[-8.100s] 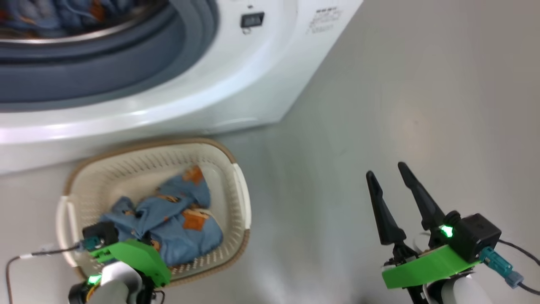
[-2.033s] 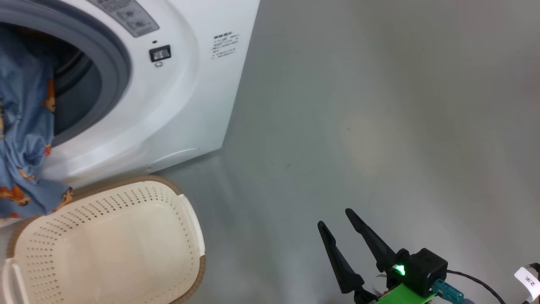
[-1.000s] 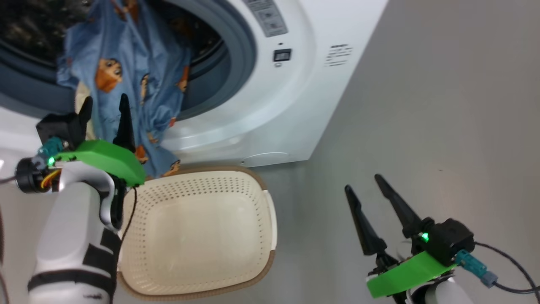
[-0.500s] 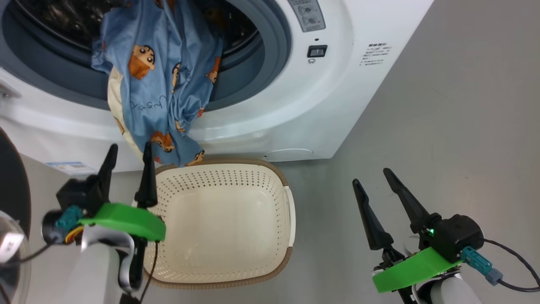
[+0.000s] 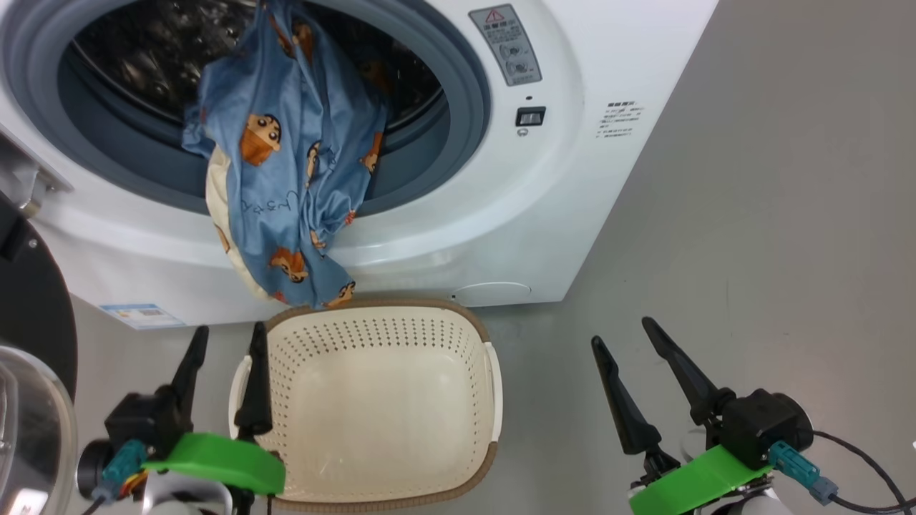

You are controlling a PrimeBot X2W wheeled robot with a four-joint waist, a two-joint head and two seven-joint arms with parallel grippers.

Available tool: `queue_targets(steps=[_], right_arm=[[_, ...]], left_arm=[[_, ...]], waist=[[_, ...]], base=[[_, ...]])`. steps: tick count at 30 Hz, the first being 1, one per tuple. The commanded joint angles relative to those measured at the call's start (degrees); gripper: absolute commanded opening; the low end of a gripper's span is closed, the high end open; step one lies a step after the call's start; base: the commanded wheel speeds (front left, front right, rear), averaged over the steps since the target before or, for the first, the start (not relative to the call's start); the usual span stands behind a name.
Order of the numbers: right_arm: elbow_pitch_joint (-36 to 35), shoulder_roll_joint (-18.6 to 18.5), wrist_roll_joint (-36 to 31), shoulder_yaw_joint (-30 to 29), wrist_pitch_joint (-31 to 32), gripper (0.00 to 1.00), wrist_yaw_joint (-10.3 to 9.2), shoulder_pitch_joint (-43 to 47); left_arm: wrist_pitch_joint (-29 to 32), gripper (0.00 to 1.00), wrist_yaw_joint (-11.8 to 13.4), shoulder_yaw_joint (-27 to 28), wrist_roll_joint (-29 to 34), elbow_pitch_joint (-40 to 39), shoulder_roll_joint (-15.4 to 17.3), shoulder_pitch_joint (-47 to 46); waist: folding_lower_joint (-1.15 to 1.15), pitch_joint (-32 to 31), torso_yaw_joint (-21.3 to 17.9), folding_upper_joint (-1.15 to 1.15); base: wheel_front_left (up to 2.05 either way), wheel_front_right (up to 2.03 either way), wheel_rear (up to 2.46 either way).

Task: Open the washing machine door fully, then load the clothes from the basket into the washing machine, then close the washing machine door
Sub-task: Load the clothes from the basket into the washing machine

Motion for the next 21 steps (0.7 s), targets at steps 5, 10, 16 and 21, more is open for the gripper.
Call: queue_targets(steps=[5, 10, 16, 21], right_arm=[[-1.53, -0.09, -0.08, 1.17, -0.28, 1.00, 0.16, 1.38], [-1.59, -0.08, -0.04, 0.99, -0.28, 1.00, 0.16, 1.71], [-1.65, -0.12, -0.14, 0.80, -0.28, 1.00, 0.16, 1.57], [-1.66, -0.10, -0.15, 0.61, -0.28, 1.00, 0.16, 1.68]], left_arm=[[-0.37, 1.00, 0.50, 2.69, 0.60, -3.63, 0.74, 2.84], [-0.37, 1.00, 0.55, 3.05, 0.52, -5.18, 0.70, 4.45], [-0.37, 1.00, 0.70, 3.23, 0.46, -6.28, 0.66, 5.31], [-0.37, 1.00, 0.85, 3.40, 0.55, -6.75, 0.67, 5.60]], waist=[[0.00, -0.89, 0.05, 0.00], [0.00, -0.81, 0.21, 0.00], [0.00, -0.69, 0.42, 0.00], [0.00, -0.56, 0.36, 0.00]], base=[[0.00, 0.00, 0.00], [0.00, 0.00, 0.00], [0.00, 0.00, 0.00], [0.00, 0.00, 0.00]])
